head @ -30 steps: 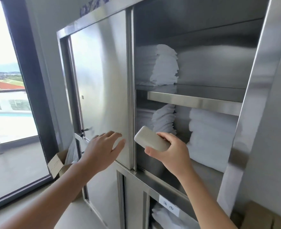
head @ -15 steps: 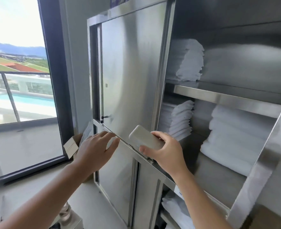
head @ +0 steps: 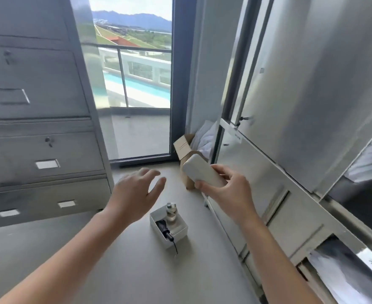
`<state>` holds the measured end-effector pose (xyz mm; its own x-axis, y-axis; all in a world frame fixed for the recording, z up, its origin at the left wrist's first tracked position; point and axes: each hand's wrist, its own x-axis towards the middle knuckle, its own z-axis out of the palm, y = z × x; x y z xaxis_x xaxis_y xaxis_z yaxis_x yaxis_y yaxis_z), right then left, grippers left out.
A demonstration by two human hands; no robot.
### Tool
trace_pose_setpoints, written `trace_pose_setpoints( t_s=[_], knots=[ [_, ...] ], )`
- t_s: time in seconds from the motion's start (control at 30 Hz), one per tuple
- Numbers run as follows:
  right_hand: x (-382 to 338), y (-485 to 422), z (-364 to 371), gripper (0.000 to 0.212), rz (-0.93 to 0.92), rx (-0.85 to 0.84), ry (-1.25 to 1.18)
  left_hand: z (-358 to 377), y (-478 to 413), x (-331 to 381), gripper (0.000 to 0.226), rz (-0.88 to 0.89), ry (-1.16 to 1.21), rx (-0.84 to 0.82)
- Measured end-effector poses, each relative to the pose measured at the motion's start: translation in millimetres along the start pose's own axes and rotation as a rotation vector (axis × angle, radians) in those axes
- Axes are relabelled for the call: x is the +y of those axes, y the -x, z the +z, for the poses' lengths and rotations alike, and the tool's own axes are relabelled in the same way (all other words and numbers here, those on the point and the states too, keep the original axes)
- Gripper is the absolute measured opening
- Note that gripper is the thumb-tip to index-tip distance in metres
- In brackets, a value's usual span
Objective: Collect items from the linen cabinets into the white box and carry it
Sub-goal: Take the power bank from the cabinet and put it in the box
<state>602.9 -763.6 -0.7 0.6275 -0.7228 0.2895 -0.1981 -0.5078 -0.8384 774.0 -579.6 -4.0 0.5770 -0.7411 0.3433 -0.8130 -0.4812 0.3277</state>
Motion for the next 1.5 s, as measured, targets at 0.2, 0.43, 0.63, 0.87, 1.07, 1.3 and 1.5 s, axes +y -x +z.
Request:
trace_pose_setpoints(
  t_s=[0.2, 0.43, 0.63, 0.87, 1.07, 1.3, 1.5],
  knots=[
    [-18, -22, 86, 0.072, -0.042, -0.150, -0.006, -22, 11, -73, 0.066, -0.079, -0.140, -0.019],
    [-5, -82, 153, 0.071, -0.040, -0.235, -0.054, -8, -15, -125, 0.067, -0.157, -0.272, -0.053],
    [14, -163, 201, 0.067, -0.063, -0.321, -0.082, 8, -75, -153, 0.050, -0.243, -0.341, -0.063],
    [21, -252, 242, 0.064, -0.077, -0.383, -0.122, 25, -145, -176, 0.062, -0.329, -0.329, -0.037],
    [40, -308, 276, 0.061, -0.035, -0.357, -0.087, 52, -208, -226, 0.053, -0.313, -0.285, -0.081],
    [78, -380, 323, 0.061, 0.131, -0.232, 0.030, 111, -314, -301, 0.062, -0.147, -0.155, -0.175],
    [105, -402, 347, 0.083, 0.313, -0.154, 0.111, 158, -390, -352, 0.048, -0.040, -0.066, -0.318]
  ],
)
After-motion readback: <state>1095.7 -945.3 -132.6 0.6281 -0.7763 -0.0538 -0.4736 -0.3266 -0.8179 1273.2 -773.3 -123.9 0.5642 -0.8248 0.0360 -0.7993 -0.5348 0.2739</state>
